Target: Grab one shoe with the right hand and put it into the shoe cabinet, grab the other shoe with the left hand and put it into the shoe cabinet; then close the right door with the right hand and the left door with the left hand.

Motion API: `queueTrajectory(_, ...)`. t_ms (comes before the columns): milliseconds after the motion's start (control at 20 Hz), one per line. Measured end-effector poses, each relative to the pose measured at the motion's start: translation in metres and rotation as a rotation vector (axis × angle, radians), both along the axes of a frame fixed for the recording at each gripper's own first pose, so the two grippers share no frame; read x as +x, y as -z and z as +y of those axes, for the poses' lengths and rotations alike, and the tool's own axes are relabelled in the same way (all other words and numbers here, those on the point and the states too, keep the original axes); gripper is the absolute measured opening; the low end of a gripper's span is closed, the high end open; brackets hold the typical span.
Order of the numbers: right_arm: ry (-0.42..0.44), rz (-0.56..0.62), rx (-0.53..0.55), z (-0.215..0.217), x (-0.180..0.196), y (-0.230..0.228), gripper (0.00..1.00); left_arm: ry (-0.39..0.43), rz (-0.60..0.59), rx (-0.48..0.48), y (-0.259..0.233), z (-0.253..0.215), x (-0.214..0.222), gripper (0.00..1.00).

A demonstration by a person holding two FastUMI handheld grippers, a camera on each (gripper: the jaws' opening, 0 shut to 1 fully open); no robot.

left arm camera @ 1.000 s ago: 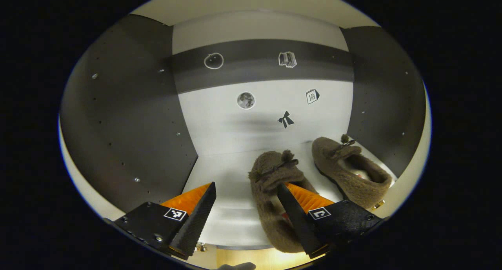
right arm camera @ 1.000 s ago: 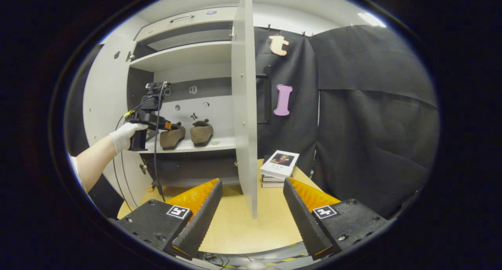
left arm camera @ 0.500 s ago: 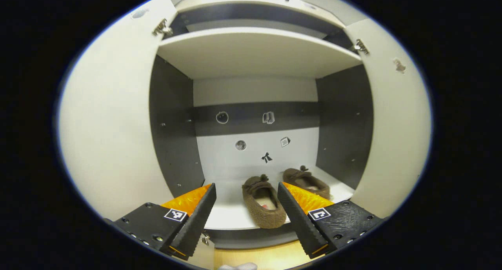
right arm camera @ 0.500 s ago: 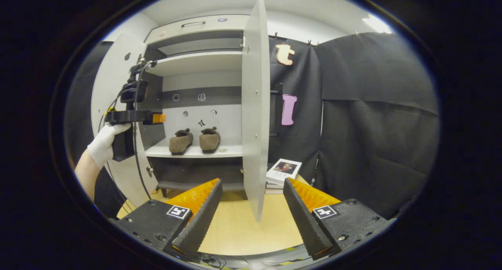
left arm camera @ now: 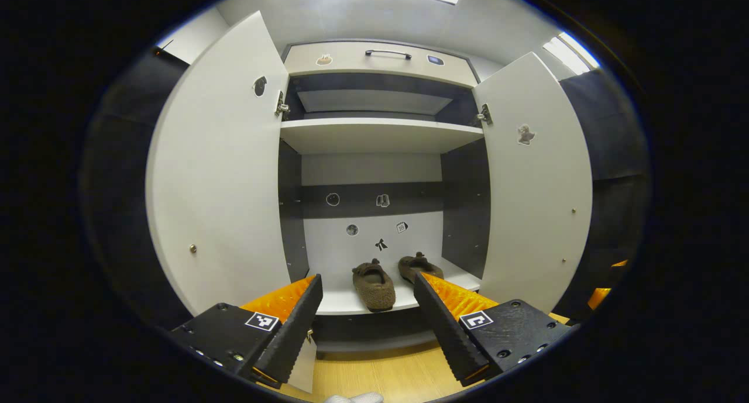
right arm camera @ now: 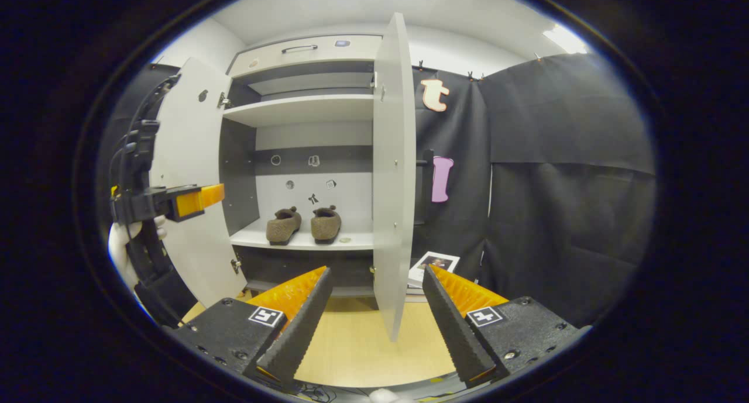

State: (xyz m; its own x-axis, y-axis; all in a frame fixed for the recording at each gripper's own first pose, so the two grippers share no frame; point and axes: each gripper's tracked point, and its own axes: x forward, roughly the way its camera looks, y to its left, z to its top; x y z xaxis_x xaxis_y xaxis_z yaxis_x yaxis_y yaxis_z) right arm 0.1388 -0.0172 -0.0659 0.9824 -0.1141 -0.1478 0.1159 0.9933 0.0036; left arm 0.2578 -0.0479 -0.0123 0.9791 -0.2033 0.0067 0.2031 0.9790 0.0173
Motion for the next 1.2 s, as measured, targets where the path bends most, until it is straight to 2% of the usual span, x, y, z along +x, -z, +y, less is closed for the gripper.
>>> queueTrajectory(200,-0.035,-0.016,-0.002,-0.006,0.006,-0.004,0.99,-0.036,-0.027,0.04,0.007,0.007,-0.049,0.96)
queueTrajectory(400,-0.078,0.002,0.002,-0.012,0.013,0.0,0.99,-0.075,0.034,-0.017,0.031,0.009,-0.087,0.96)
queueTrajectory(600,-0.099,-0.001,-0.009,-0.026,0.018,-0.007,0.99,-0.135,0.051,-0.009,0.034,0.015,-0.105,0.96)
queueTrajectory(750,-0.072,-0.014,-0.008,-0.056,0.025,-0.015,0.99,-0.147,0.046,-0.02,0.036,0.005,-0.104,0.96)
queueTrajectory(1000,0.029,-0.055,-0.033,-0.13,0.059,-0.039,0.99,-0.181,0.062,-0.01,0.038,0.0,-0.116,0.96)
queueTrajectory(1200,0.042,-0.067,0.006,-0.155,0.096,-0.053,0.99,-0.205,0.065,-0.017,0.035,-0.009,-0.127,0.96)
